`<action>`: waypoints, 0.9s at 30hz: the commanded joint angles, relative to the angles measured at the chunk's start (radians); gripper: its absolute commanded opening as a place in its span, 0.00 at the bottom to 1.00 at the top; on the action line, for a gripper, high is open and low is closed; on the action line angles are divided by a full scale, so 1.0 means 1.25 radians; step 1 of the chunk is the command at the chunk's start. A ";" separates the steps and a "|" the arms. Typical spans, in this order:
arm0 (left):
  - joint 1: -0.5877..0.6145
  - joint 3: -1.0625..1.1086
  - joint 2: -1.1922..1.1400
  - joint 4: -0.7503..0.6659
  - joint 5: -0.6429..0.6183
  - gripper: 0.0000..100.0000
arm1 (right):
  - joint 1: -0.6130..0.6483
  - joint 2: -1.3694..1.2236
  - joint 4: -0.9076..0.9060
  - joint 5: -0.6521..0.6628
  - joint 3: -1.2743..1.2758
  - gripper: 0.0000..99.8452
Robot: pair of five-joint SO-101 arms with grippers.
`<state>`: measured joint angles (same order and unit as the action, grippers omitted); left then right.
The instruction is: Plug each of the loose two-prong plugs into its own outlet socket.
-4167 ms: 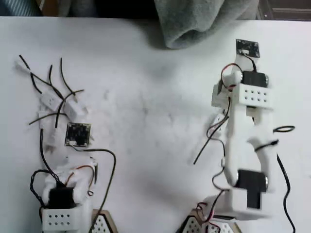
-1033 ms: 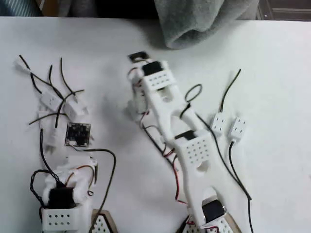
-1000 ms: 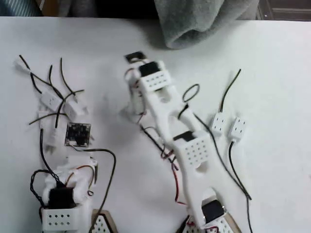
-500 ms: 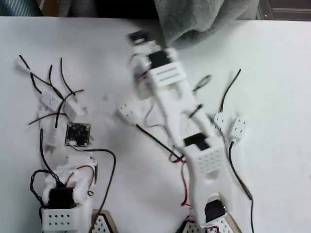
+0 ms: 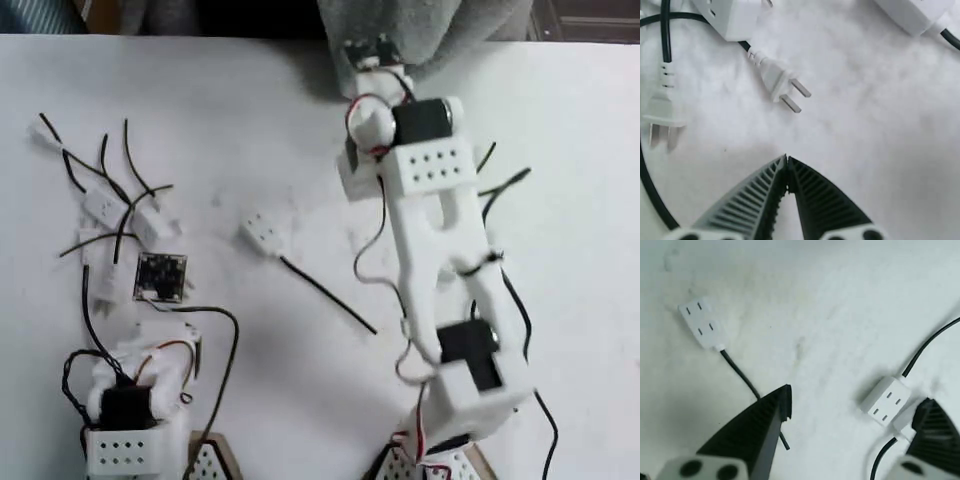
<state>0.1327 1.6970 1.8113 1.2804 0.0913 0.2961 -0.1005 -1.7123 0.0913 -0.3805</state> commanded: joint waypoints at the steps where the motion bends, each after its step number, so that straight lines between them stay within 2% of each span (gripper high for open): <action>1: -0.013 -0.004 0.001 -0.001 -0.007 0.02 | 0.006 0.136 0.017 0.010 0.135 0.38; 9: -0.013 -0.004 0.001 -0.001 -0.009 0.02 | -0.068 0.295 0.217 0.012 0.513 0.38; 16: -0.013 -0.004 0.001 -0.001 -0.009 0.02 | -0.072 0.358 0.548 0.009 0.878 0.38; 21: -0.006 -0.010 0.002 -0.044 -0.004 0.02 | -0.114 0.361 0.715 0.010 0.999 0.38; 24: 0.044 -0.039 0.003 -0.086 0.001 0.03 | -0.122 0.361 0.778 0.011 1.040 0.38; 27: 0.141 -0.102 0.003 -0.112 0.087 0.03 | -0.118 0.361 0.817 0.011 1.065 0.38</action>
<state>0.1803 1.6786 1.8082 1.1976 0.0990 0.1565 0.3153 -0.7472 0.1005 0.9436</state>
